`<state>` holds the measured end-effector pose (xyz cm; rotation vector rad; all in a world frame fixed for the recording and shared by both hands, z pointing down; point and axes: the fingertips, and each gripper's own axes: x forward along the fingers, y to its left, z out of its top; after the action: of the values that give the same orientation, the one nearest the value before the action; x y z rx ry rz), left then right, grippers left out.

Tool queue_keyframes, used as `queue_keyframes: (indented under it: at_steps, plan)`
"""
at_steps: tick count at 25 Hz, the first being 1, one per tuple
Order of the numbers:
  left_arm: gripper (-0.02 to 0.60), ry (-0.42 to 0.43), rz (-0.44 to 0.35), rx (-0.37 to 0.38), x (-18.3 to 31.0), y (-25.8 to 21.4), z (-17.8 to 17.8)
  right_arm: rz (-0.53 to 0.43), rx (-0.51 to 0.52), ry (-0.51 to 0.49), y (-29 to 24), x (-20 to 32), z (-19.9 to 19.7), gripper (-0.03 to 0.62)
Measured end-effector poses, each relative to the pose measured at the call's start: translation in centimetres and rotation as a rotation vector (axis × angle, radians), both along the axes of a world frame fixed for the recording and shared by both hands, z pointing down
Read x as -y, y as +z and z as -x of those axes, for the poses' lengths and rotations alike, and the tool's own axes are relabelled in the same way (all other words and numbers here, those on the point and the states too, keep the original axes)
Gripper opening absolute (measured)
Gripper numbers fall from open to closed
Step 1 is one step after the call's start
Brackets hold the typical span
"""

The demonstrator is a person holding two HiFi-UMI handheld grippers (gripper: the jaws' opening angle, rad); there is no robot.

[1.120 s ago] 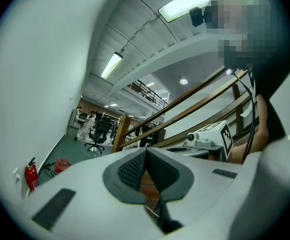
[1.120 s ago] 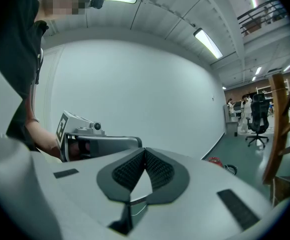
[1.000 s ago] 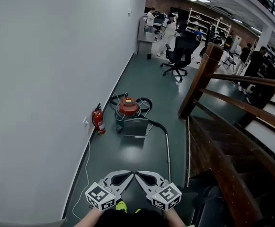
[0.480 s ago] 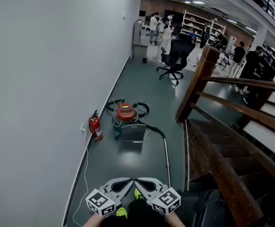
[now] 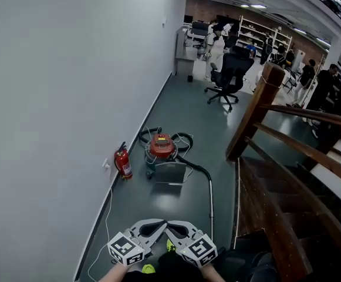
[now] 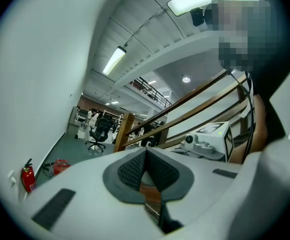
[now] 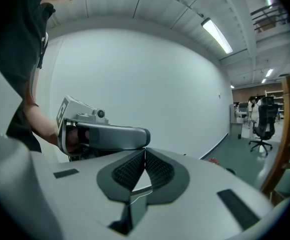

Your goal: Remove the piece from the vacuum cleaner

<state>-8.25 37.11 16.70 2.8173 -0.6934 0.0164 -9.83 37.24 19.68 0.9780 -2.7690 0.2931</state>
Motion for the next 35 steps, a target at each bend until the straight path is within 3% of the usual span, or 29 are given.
queue_keyframes:
  at_steps: [5, 16, 28, 35]
  plan:
    - [0.009, -0.069, -0.018, 0.024, 4.0, 0.4, -1.0, 0.016, 0.004, -0.001, 0.6, 3.8, -1.9, 0.015]
    - [0.009, -0.112, 0.087, 0.052, 10.6, 3.2, -4.2, 0.081, 0.069, -0.024, 1.4, 10.3, -6.3, 0.015]
    - [0.009, -0.148, 0.067, 0.091, 15.0, 3.7, -7.4, 0.067, 0.069, -0.087, 1.6, 14.1, -9.3, 0.015]
    - [0.009, -0.119, 0.045, 0.117, 16.5, 3.4, -8.6, 0.051, 0.086, -0.085, 1.5, 15.7, -10.4, 0.015]
